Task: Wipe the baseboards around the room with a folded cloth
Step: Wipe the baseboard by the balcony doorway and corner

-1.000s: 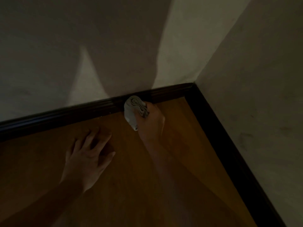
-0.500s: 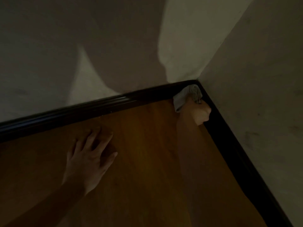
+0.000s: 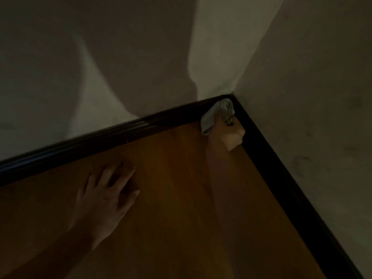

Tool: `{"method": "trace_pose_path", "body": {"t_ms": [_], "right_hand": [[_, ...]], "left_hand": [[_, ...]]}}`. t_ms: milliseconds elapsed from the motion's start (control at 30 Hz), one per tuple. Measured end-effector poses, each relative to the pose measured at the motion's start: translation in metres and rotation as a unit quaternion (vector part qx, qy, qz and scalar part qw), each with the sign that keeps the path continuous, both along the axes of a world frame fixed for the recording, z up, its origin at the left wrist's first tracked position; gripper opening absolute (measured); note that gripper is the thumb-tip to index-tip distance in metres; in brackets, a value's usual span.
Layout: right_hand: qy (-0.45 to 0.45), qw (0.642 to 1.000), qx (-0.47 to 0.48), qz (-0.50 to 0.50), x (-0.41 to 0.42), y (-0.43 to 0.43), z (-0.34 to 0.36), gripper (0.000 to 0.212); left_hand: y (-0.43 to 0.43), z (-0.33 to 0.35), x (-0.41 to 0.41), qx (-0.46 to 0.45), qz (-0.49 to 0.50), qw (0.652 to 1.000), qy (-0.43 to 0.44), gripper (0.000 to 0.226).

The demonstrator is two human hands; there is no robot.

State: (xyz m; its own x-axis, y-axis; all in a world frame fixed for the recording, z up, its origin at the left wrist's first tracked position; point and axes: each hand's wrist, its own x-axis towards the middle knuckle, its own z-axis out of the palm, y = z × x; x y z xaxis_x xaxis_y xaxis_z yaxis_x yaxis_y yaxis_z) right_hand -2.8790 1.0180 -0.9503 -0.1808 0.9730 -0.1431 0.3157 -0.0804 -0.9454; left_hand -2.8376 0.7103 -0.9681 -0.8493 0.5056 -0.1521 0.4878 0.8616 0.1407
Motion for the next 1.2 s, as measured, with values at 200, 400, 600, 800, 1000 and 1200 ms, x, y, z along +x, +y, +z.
{"method": "trace_pose_path", "body": {"t_ms": [200,400,600,800,1000,1200], "right_hand": [[-0.007,1.000,0.009,0.023,0.011,0.006,0.000,0.025],[0.000,0.999,-0.014,0.052,0.006,-0.027,0.003,0.020],[0.042,0.989,-0.088,0.113,0.021,-0.039,-0.004,0.021],[0.047,0.989,-0.109,0.083,0.040,-0.019,0.011,0.023],[-0.018,0.986,-0.082,0.142,0.063,0.004,0.077,0.012],[-0.082,0.991,-0.068,0.080,0.106,0.000,0.105,0.012]], "left_hand": [[0.020,0.011,-0.019,-0.057,-0.157,0.985,0.035,0.062],[0.046,0.005,-0.032,-0.006,-0.194,0.981,0.030,0.058],[0.065,-0.004,-0.051,0.049,-0.266,0.962,0.025,0.055],[0.103,-0.008,-0.076,0.081,-0.362,0.928,-0.017,0.055],[0.113,-0.014,-0.102,0.062,-0.452,0.888,-0.065,0.058],[0.117,-0.011,-0.103,0.037,-0.450,0.890,-0.067,0.059]]}}
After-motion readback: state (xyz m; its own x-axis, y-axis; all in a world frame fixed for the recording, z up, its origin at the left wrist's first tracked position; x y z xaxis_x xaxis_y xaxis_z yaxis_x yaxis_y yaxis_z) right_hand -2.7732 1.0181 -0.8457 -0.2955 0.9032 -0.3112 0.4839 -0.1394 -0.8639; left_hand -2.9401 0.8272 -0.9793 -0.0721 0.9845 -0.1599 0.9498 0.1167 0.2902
